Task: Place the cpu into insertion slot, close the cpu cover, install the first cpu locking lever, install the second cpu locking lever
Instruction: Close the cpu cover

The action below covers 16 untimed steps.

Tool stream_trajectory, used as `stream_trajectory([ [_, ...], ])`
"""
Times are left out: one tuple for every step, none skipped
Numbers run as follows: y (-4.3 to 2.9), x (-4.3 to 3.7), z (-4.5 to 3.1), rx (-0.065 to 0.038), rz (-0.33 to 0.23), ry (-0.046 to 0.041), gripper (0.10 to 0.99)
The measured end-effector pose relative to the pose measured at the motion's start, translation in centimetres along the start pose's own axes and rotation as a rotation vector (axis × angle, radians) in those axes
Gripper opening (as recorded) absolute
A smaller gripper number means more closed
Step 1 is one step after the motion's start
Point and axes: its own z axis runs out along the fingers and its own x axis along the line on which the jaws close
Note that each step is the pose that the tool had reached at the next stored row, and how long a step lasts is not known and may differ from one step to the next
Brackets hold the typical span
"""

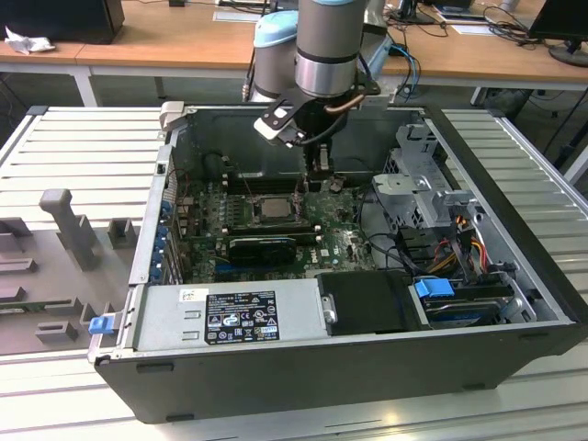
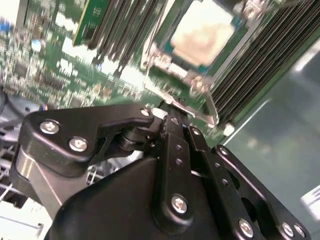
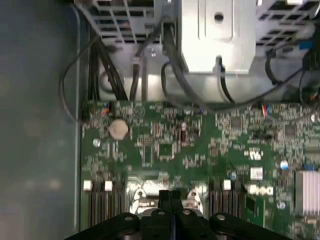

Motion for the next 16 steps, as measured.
stream_trajectory([
  [-0.85, 0.00, -0.01, 0.000, 0.000, 0.0002, 0.106],
  [-1.35, 0.01, 0.01, 0.000, 0.000, 0.0002, 0.106],
  [-1.67, 0.01, 0.04, 0.000, -0.001, 0.0002, 0.106],
  [-2.26, 0.01, 0.28, 0.000, -0.002, 0.0001, 0.106],
  [-2.41, 0.01, 0.53, 0.000, -0.003, 0.0002, 0.106],
  [-2.49, 0.01, 0.72, 0.000, -0.004, 0.0003, 0.106],
  [-2.62, 0.01, 1.01, 0.000, -0.007, 0.0002, 0.106],
  [-2.76, 0.01, 1.26, 0.000, -0.011, 0.0005, 0.106],
  [-2.91, 0.01, 1.40, 0.000, -0.014, 0.0012, 0.106],
  [-3.17, 0.02, 1.52, 0.000, -0.017, 0.0014, 0.106],
  [-3.32, 0.03, 1.58, 0.000, -0.019, 0.0015, 0.106],
  [-3.60, 0.03, 1.64, 0.000, -0.027, 0.0016, 0.106],
  [-3.64, 0.03, 1.69, 0.000, -0.043, 0.0022, 0.106],
  [-3.65, 0.04, 1.74, 0.000, -0.056, 0.0028, 0.106],
  [-3.68, 0.04, 1.78, 0.000, -0.067, 0.0032, 0.106],
  [-3.93, 0.06, 1.81, 0.000, -0.074, 0.0032, 0.106],
])
